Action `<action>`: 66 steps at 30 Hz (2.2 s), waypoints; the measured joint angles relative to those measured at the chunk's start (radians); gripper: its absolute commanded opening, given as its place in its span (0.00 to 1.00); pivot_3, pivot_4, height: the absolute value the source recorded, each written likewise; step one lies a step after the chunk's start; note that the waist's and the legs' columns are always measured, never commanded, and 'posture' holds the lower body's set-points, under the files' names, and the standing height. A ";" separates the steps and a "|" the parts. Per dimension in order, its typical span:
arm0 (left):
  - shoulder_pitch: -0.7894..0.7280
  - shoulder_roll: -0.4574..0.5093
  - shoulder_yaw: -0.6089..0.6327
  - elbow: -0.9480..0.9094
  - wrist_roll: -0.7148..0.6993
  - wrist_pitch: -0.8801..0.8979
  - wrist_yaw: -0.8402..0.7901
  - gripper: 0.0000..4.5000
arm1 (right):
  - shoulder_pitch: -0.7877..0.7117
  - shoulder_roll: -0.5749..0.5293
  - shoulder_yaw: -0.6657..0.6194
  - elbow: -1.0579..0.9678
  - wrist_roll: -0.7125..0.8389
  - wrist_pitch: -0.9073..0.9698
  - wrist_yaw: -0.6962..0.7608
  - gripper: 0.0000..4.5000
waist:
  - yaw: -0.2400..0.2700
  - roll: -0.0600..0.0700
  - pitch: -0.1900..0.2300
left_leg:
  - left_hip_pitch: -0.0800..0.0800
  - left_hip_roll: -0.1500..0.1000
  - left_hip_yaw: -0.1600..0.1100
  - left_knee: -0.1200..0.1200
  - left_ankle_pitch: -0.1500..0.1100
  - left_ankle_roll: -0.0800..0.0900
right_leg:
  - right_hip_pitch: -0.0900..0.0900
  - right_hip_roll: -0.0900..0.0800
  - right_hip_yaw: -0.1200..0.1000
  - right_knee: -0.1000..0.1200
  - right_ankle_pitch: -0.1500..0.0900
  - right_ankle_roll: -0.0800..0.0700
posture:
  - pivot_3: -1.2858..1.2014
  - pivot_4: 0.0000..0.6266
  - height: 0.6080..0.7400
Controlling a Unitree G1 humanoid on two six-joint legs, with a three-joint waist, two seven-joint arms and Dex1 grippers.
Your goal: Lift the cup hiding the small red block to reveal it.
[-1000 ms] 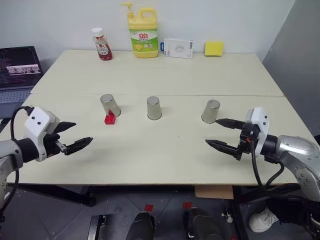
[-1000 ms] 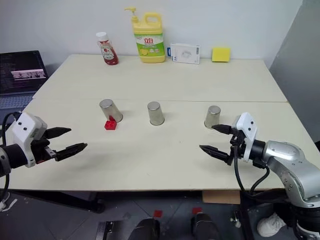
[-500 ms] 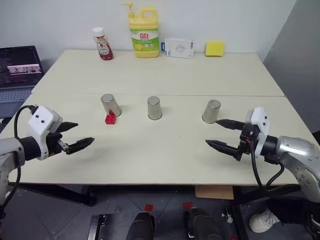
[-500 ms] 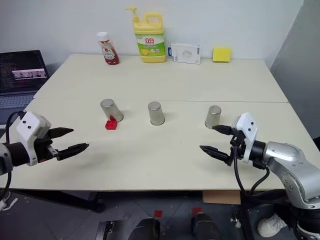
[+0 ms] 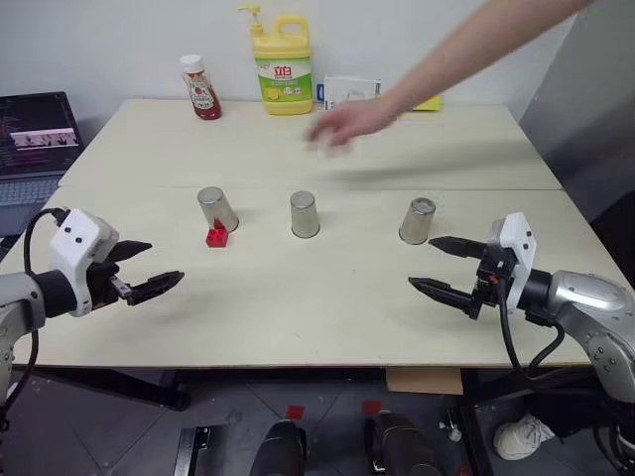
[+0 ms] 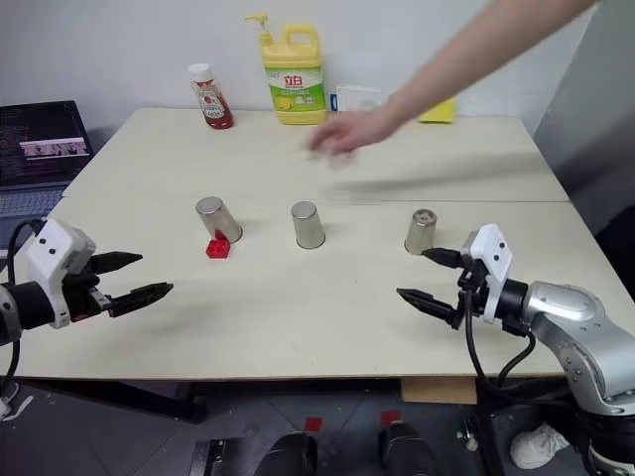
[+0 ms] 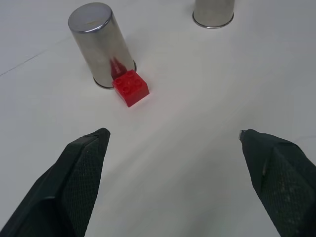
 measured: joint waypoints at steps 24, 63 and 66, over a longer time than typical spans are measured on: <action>0.020 0.000 0.021 0.000 -0.001 -0.004 0.002 0.99 | -0.019 0.000 0.001 0.019 -0.005 -0.001 0.018 1.00 | 0.000 0.000 0.000 | 0.000 0.000 0.000 0.000 0.000 0.000 | 0.000 0.000 0.000 0.000 0.000 0.000 | 0.52 0.24 1.00; -0.592 -0.372 -0.462 0.307 0.146 -0.031 0.109 0.99 | -0.028 0.003 0.019 -0.102 0.074 0.108 -0.042 1.00 | 0.003 0.000 0.000 | -0.002 -0.002 -0.001 0.001 0.000 0.000 | 0.000 0.001 -0.001 0.000 0.001 0.001 | 0.52 0.24 1.00; -0.660 -0.422 -0.512 0.411 0.182 -0.085 0.088 0.99 | -0.028 0.001 0.019 -0.123 0.075 0.113 -0.047 1.00 | -0.001 0.000 0.000 | -0.002 -0.002 -0.001 0.001 0.000 0.000 | 0.000 0.001 0.000 0.000 0.001 0.001 | 0.52 0.24 1.00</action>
